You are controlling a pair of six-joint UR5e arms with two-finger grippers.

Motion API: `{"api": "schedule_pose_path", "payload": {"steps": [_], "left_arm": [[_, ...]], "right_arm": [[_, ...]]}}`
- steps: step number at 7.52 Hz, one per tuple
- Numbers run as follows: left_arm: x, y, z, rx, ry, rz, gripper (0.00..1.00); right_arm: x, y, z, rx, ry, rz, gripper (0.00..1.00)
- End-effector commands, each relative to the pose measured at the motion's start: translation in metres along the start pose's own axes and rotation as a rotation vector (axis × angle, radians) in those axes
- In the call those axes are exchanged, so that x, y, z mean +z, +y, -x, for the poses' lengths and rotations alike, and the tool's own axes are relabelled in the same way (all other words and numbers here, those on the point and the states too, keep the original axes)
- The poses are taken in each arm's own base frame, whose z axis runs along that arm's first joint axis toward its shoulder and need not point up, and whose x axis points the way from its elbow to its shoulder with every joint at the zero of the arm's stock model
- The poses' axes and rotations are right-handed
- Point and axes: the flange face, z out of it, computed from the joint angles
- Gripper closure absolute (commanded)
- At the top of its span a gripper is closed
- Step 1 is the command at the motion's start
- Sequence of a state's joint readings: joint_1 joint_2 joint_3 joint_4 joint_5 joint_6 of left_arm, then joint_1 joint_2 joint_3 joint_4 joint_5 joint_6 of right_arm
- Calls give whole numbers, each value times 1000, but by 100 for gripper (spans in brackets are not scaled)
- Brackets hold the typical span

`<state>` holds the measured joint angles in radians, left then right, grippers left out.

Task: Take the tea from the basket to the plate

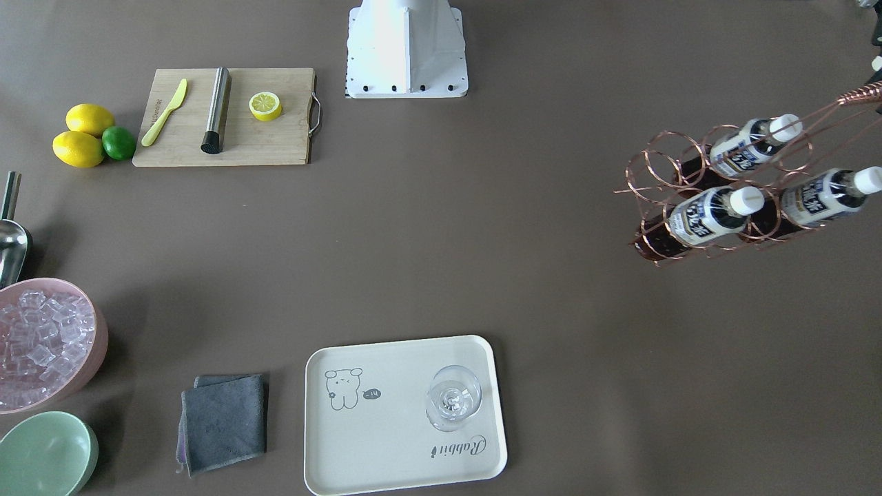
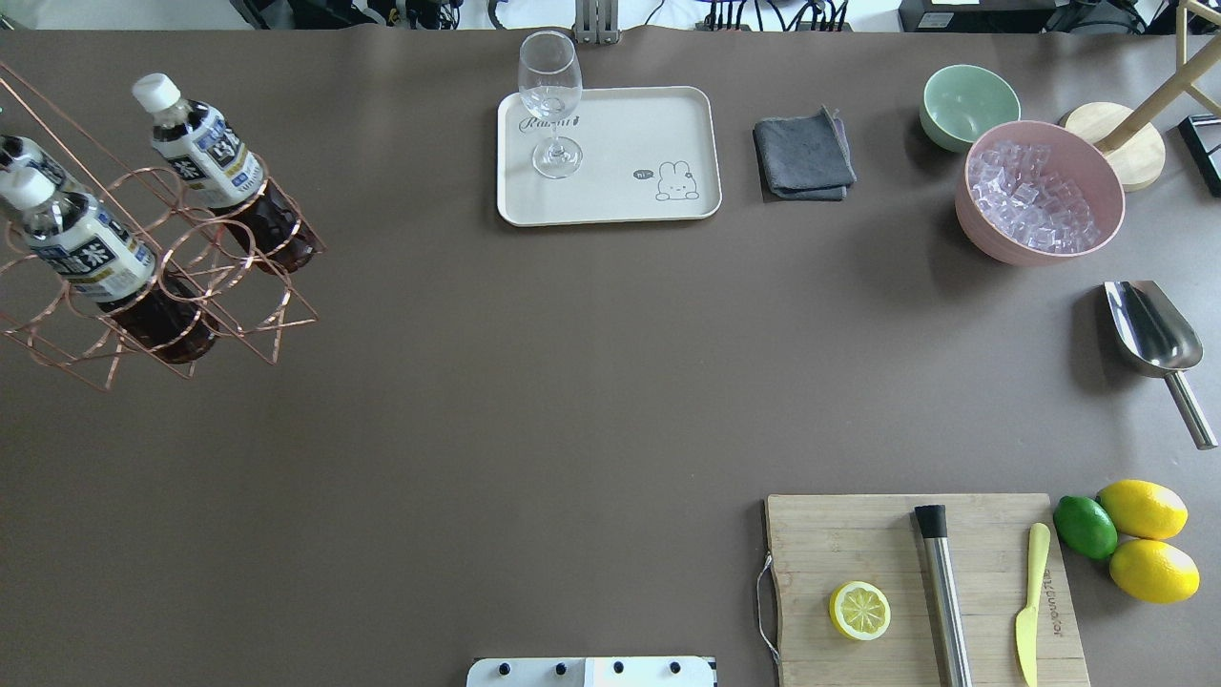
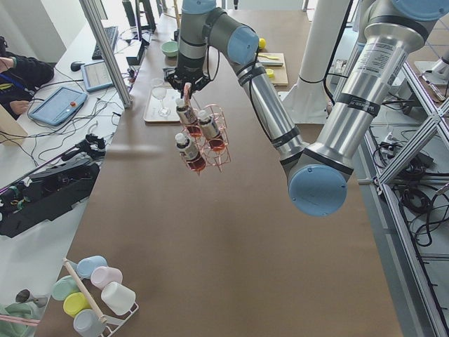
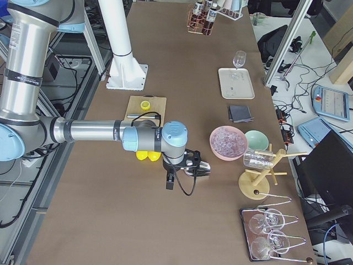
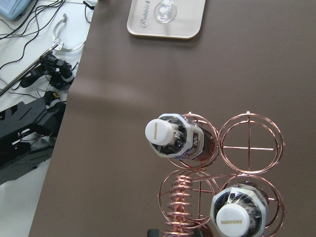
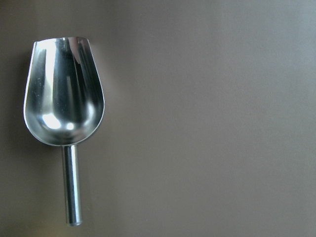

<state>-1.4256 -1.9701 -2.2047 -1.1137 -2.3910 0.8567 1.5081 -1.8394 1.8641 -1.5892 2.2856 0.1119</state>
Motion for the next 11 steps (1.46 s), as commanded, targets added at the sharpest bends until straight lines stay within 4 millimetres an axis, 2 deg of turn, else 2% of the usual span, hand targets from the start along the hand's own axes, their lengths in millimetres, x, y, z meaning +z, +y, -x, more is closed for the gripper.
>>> {"api": "schedule_pose_path", "payload": {"steps": [1,3,6,8,9,10,11], "left_arm": [[22,-77,-54,58,82,-49,100],[36,-124,-79,31,103,-58,100],[82,-157,-91,5,194,-49,100],[92,-199,-105,-23,215,-73,100],[100,-216,-123,-35,251,-78,100],[110,-231,-138,-43,270,-108,100],[123,-241,-137,-32,273,-138,100]], "right_arm": [[0,0,1,-1,0,-1,0],[-2,0,2,-3,-2,-3,0],[-2,0,2,-4,0,-4,0],[-3,-1,5,-14,2,-6,0],[-1,-2,9,-27,2,-5,0],[18,-9,38,-104,22,38,0],[21,-12,45,-125,33,43,0]]}}
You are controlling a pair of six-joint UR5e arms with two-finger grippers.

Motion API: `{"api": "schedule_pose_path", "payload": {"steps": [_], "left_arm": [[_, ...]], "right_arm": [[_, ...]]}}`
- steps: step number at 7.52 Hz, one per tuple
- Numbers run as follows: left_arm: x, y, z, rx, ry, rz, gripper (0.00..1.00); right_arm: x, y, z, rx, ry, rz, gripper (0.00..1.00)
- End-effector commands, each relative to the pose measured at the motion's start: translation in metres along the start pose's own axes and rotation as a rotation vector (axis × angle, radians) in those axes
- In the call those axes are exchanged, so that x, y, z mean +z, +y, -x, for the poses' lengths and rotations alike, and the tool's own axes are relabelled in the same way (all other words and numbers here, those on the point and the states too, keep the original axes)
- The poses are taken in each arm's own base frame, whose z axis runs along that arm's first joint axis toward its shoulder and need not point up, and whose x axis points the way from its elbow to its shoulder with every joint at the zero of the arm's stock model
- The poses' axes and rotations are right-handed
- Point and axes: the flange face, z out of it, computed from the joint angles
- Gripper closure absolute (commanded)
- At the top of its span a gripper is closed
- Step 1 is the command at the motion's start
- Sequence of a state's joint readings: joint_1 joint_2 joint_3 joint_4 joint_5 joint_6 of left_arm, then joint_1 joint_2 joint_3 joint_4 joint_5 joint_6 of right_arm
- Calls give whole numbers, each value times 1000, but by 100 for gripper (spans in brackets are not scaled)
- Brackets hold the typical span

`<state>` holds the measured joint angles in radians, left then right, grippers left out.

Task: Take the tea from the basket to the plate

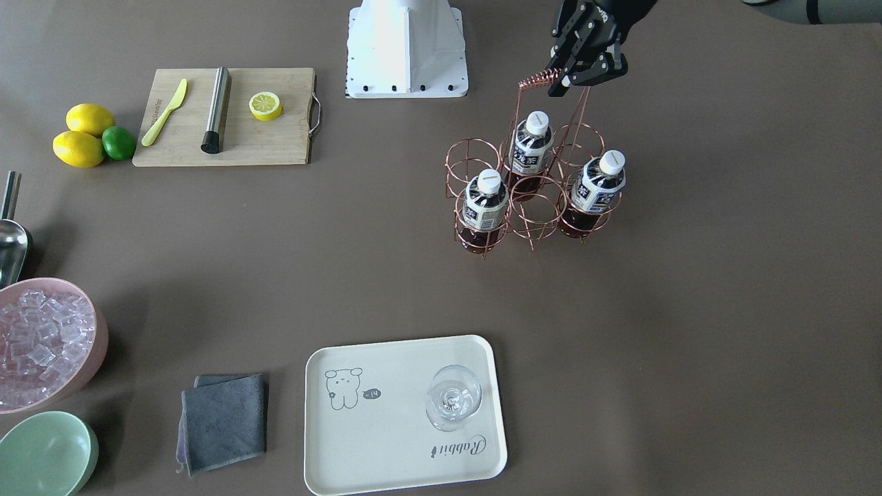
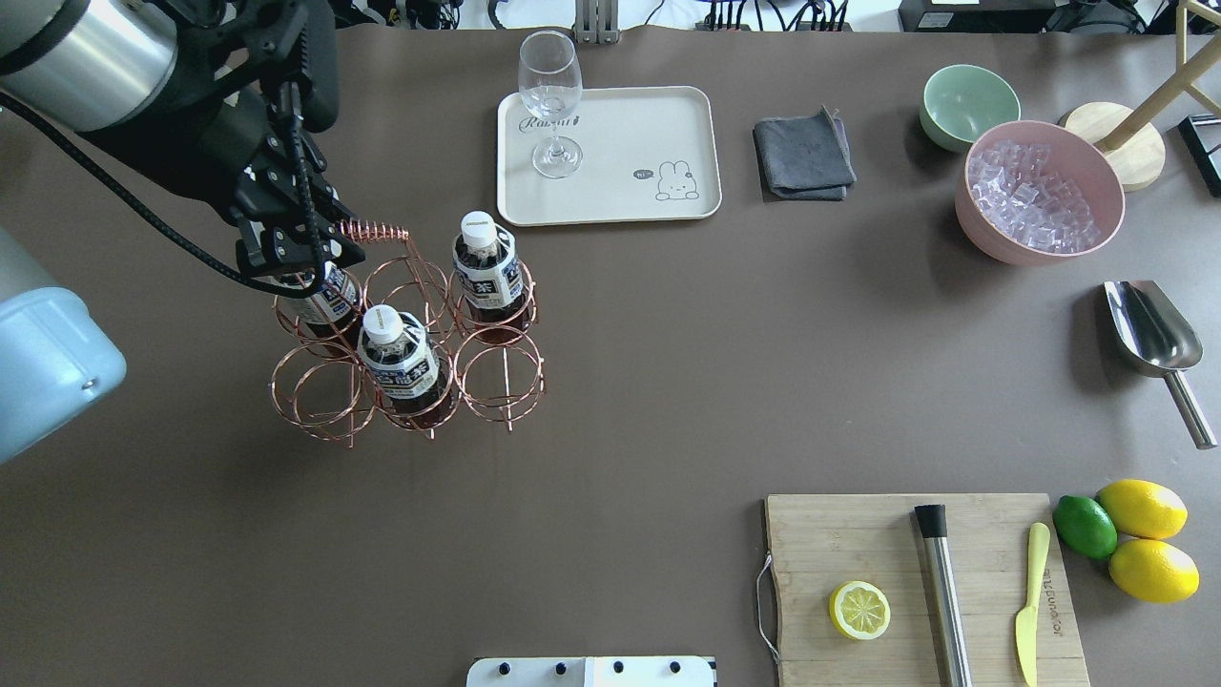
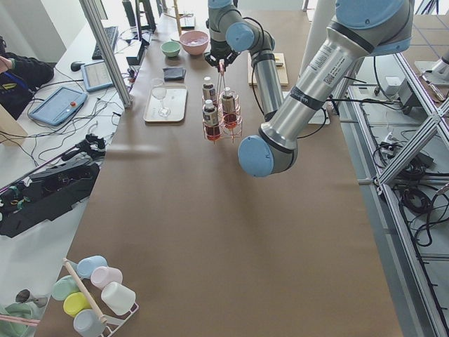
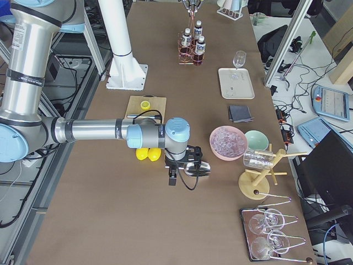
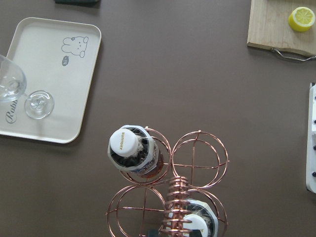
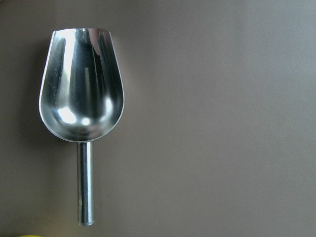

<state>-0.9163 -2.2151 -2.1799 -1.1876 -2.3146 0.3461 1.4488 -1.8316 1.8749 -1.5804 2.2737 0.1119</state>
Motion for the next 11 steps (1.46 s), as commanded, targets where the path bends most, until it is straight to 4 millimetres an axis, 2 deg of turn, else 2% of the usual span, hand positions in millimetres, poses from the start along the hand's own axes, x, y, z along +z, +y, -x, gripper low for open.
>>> {"api": "schedule_pose_path", "payload": {"steps": [1,2,3,4,6,8,9,10,11], "left_arm": [[31,-25,-9,20,36,-44,100],[36,-37,-13,29,49,-48,100],[40,-54,-16,39,61,-53,100],[45,-69,-29,35,85,-62,100],[48,-76,-37,27,99,-73,100],[53,-79,-34,31,101,-70,100],[51,-88,-33,33,98,-74,100],[51,-99,-30,33,99,-76,100],[57,-102,-33,35,108,-71,100]], "right_arm": [[10,-11,25,-67,17,21,0],[3,-6,21,-51,-7,8,0],[-14,-3,22,-39,-32,-21,0],[-22,-9,29,-48,-64,-36,1],[-33,-14,59,-76,-84,-38,1],[-49,-23,98,-36,-105,-36,1],[-57,-37,116,-10,-128,-39,1],[-69,-57,152,13,-163,-18,0],[-85,-84,199,85,-171,7,0]]}}
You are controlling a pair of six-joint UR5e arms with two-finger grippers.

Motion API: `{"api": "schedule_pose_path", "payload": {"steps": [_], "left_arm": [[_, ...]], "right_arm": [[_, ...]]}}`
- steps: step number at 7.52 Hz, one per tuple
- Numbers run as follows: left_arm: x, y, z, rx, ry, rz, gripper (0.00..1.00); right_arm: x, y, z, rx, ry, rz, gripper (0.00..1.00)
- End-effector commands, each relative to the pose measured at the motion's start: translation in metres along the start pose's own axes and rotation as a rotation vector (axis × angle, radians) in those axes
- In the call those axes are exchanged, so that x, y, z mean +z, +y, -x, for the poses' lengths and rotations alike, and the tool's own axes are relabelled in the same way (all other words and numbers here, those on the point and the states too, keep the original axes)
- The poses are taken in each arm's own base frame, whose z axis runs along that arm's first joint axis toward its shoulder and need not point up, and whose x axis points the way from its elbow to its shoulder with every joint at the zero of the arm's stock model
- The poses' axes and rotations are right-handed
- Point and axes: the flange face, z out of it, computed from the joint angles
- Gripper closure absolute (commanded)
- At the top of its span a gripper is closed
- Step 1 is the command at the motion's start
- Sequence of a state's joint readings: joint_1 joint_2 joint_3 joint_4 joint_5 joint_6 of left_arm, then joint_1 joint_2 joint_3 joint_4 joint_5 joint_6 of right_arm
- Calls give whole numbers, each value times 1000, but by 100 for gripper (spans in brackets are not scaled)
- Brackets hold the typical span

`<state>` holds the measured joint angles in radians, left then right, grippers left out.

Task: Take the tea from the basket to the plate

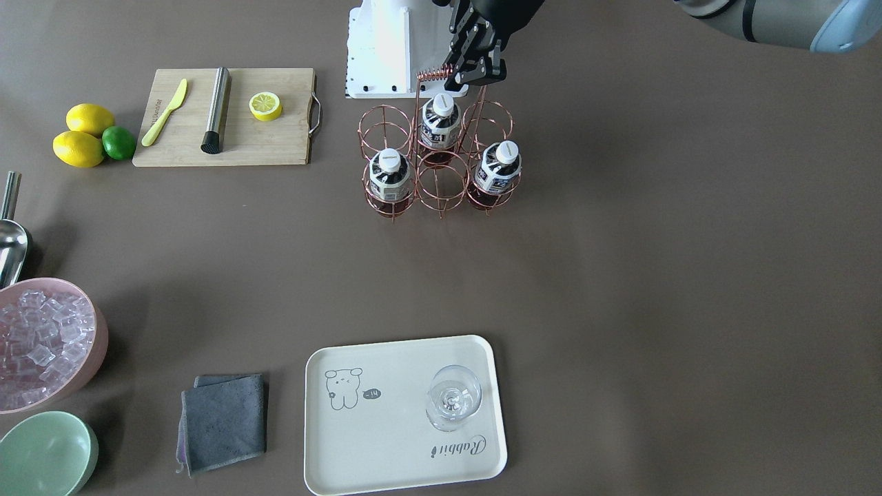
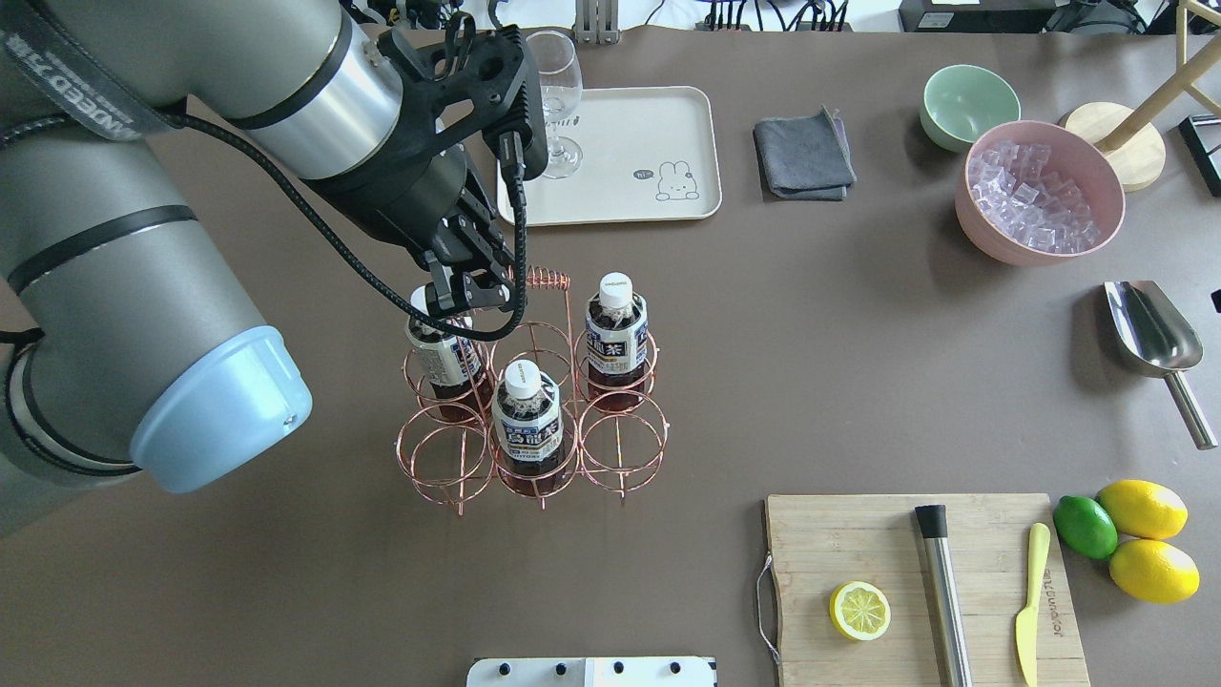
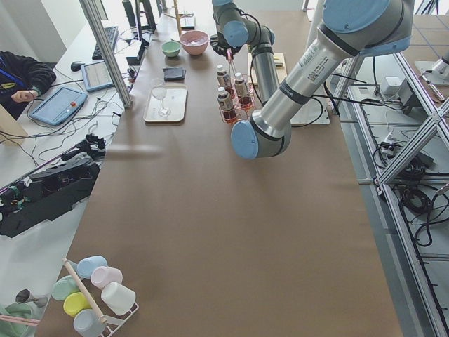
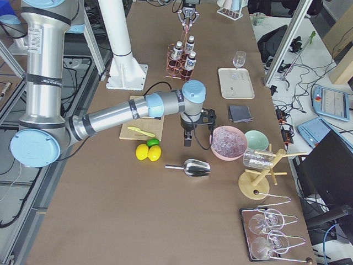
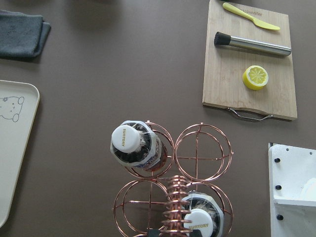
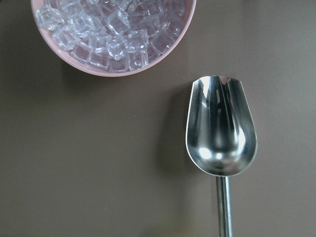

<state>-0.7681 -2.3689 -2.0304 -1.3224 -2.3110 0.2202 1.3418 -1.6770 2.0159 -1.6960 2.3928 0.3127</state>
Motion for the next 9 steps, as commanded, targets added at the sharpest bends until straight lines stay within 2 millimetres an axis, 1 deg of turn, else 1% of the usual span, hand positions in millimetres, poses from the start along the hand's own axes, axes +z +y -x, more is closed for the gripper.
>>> {"api": "schedule_pose_path", "payload": {"steps": [1,2,3,4,5,6,7,8,9], "left_arm": [[16,-11,-2,2,24,12,100],[22,-12,3,9,23,7,100],[29,-11,10,8,23,8,100],[33,-11,11,10,24,6,100],[33,-10,13,9,23,7,100],[33,-10,12,9,24,6,100],[33,-10,12,10,24,5,100],[33,-9,12,10,25,5,100],[34,-9,12,9,26,7,100]], "right_arm": [[-13,-54,118,107,-36,50,0],[-8,-62,152,134,-45,63,0],[-6,-75,189,162,-56,68,0],[-5,-91,234,203,-69,76,0],[0,-99,273,228,-79,89,0],[2,-106,306,238,-86,99,0],[3,-110,333,269,-92,108,0],[10,-100,366,294,-98,129,0],[13,-101,395,322,-103,145,1]]}}
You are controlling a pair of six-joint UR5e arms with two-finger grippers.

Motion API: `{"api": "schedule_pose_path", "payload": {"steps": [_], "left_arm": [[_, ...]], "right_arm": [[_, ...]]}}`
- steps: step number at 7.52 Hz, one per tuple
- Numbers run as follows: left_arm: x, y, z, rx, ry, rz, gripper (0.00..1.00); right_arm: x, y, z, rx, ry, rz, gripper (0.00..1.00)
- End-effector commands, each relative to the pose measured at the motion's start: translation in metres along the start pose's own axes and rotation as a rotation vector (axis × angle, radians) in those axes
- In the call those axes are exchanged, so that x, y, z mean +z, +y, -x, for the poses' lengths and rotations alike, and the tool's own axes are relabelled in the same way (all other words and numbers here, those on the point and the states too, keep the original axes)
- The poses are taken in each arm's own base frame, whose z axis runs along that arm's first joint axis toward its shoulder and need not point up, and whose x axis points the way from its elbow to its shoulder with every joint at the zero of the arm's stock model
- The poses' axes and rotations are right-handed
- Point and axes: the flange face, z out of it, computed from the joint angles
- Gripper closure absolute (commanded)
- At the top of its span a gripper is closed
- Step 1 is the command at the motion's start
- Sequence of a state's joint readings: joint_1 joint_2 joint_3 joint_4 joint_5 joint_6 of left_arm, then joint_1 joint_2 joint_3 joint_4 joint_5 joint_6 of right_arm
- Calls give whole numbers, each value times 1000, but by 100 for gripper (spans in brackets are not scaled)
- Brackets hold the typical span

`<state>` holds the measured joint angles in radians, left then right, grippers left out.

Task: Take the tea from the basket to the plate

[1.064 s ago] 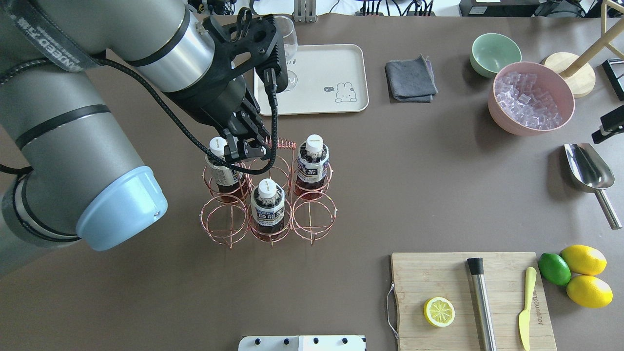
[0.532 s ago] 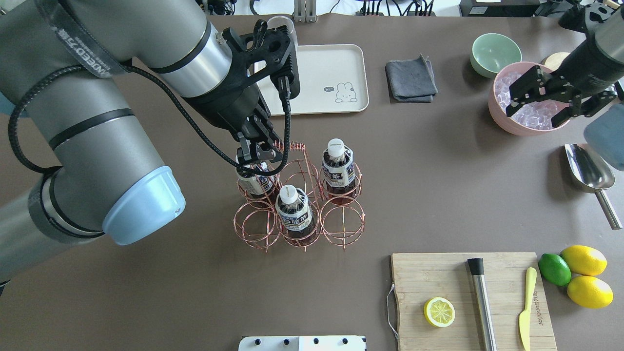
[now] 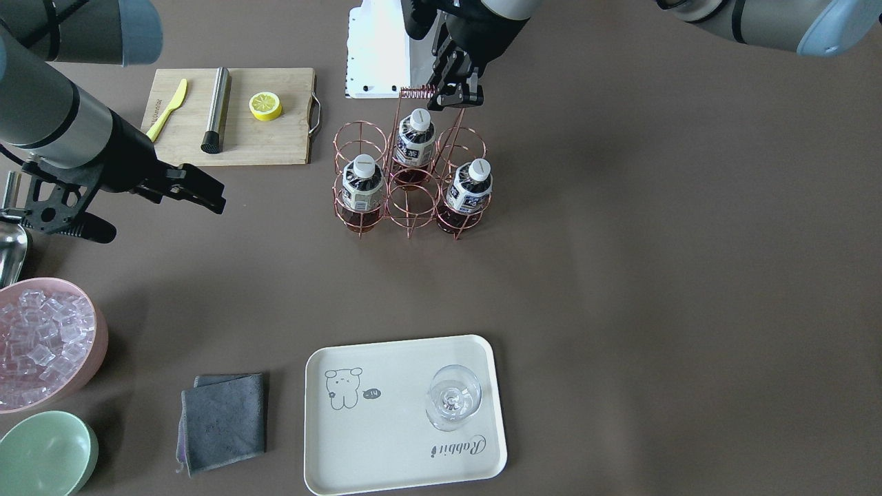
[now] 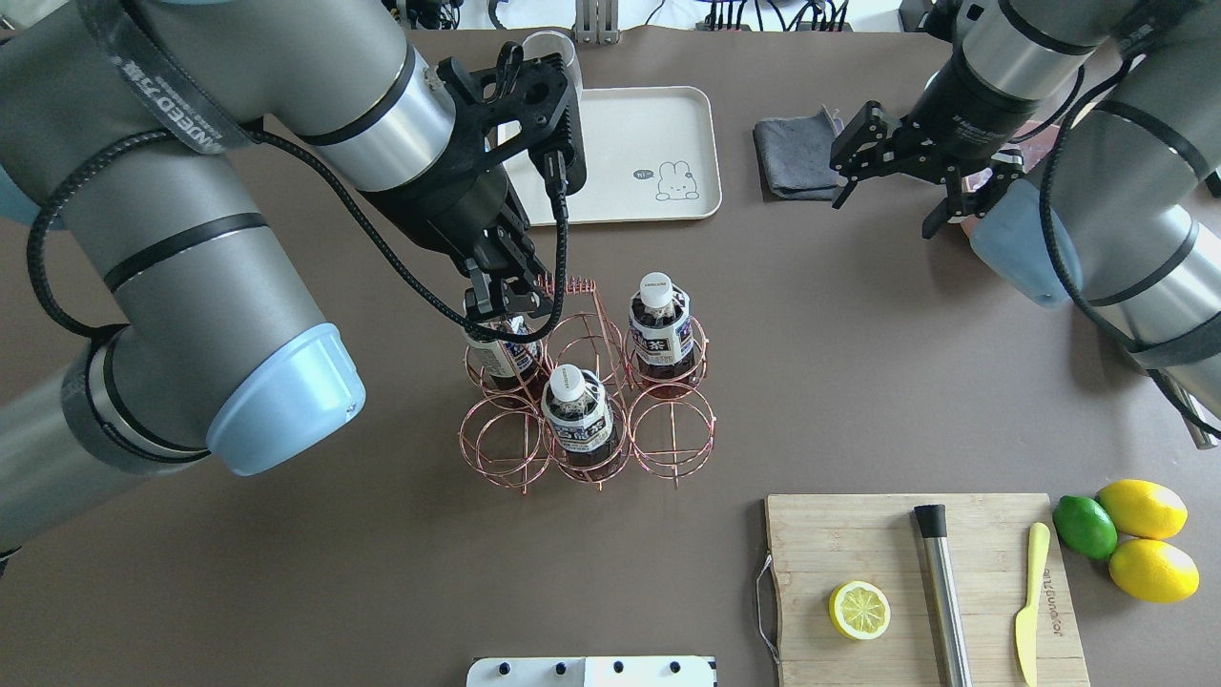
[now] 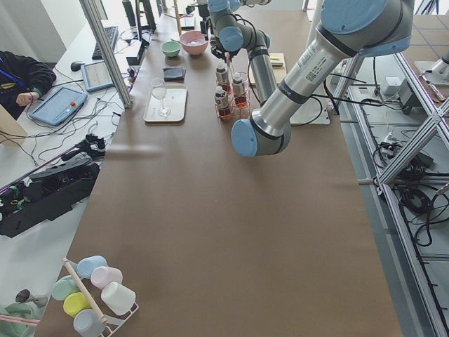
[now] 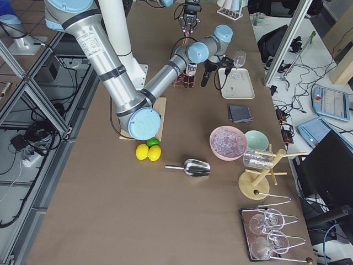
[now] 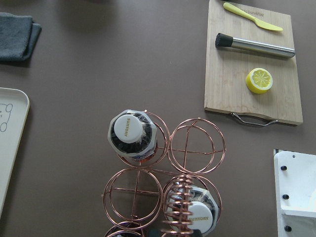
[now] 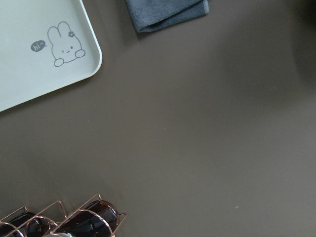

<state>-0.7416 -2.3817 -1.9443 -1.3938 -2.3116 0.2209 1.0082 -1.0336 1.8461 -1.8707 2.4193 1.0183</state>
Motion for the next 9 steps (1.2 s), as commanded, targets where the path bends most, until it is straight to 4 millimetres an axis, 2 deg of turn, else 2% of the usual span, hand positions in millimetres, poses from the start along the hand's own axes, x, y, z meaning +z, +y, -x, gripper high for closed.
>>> {"api": "schedule_pose_path", "payload": {"steps": [1,2,5,7,9], "left_arm": [[2,1,1,-2,1,3,100],[4,2,4,3,-1,-2,100],[-1,4,8,1,-12,-8,100],[-3,5,8,0,-13,-10,100],[-1,8,9,-4,-11,-7,100]], "right_arm": [[15,13,78,71,-8,40,1],[18,10,110,96,-11,70,2],[41,25,154,161,10,124,6],[43,44,189,179,50,157,8],[53,53,199,176,68,178,10]]}}
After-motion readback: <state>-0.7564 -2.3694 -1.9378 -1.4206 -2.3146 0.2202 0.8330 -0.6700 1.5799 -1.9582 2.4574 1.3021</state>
